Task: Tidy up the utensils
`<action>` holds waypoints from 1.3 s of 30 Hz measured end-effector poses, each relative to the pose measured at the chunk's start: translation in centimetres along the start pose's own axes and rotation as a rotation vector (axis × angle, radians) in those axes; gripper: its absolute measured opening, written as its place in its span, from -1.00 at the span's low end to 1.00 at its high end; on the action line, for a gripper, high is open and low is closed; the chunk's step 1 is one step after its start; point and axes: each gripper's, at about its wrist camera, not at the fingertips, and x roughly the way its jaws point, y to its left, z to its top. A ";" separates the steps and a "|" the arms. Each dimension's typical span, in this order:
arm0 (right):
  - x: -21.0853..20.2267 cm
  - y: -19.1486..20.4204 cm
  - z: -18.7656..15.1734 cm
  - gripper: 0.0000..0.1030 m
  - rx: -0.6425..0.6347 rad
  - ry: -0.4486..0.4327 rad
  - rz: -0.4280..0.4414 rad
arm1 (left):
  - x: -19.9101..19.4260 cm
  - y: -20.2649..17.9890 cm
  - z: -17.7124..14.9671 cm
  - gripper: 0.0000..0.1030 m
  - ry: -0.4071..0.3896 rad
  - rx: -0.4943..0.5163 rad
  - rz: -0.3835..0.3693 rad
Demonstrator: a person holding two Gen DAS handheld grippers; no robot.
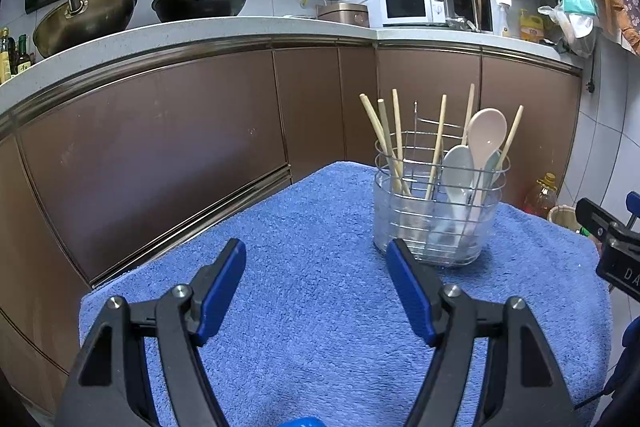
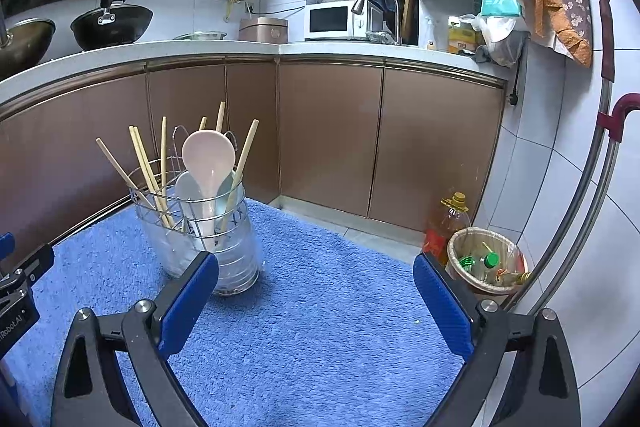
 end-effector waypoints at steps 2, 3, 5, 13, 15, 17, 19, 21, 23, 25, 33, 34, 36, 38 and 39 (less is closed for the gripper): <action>0.0 0.0 0.0 0.91 -0.002 -0.002 0.000 | 0.0 0.0 0.0 0.38 0.001 0.000 0.000; 0.0 0.1 0.0 0.91 -0.003 -0.003 0.001 | 0.0 0.0 0.0 0.38 0.000 -0.001 0.000; 0.0 0.2 0.0 0.91 -0.005 -0.005 0.002 | -0.1 0.0 0.0 0.38 -0.001 -0.001 0.002; -1.0 0.5 0.2 0.92 -0.009 -0.053 0.021 | -0.5 -0.1 0.3 0.38 -0.015 0.004 -0.005; -1.4 0.6 0.4 0.95 -0.010 -0.073 0.031 | -0.8 -0.2 0.5 0.38 -0.024 0.004 -0.007; -1.7 0.7 0.5 0.97 -0.013 -0.087 0.035 | -1.1 -0.2 0.7 0.38 -0.033 0.004 -0.009; -2.0 0.9 0.6 0.98 -0.015 -0.099 0.041 | -1.3 -0.1 0.9 0.38 -0.040 0.005 -0.010; -2.1 1.0 0.7 0.98 -0.017 -0.104 0.046 | -1.4 -0.1 1.0 0.38 -0.045 0.005 -0.013; -2.2 1.1 0.8 0.99 -0.017 -0.108 0.047 | -1.6 -0.1 1.2 0.38 -0.050 0.006 -0.015; -2.3 1.1 0.8 0.99 -0.016 -0.113 0.047 | -1.8 -0.1 1.3 0.38 -0.052 0.006 -0.016; -2.8 1.3 1.0 0.99 -0.012 -0.143 0.053 | -2.5 -0.8 1.9 0.38 -0.074 0.028 -0.006; -2.8 1.3 1.0 0.99 -0.011 -0.147 0.055 | -2.7 -1.0 2.0 0.38 -0.076 0.031 -0.002; -2.9 1.3 1.1 0.99 -0.010 -0.156 0.051 | -2.8 -1.2 2.2 0.38 -0.079 0.040 0.007; -2.9 1.1 1.1 0.99 -0.007 -0.164 0.047 | -3.0 -1.4 2.4 0.38 -0.083 0.051 0.017; -2.9 1.1 1.1 0.99 -0.004 -0.166 0.045 | -3.1 -1.6 2.5 0.38 -0.086 0.061 0.027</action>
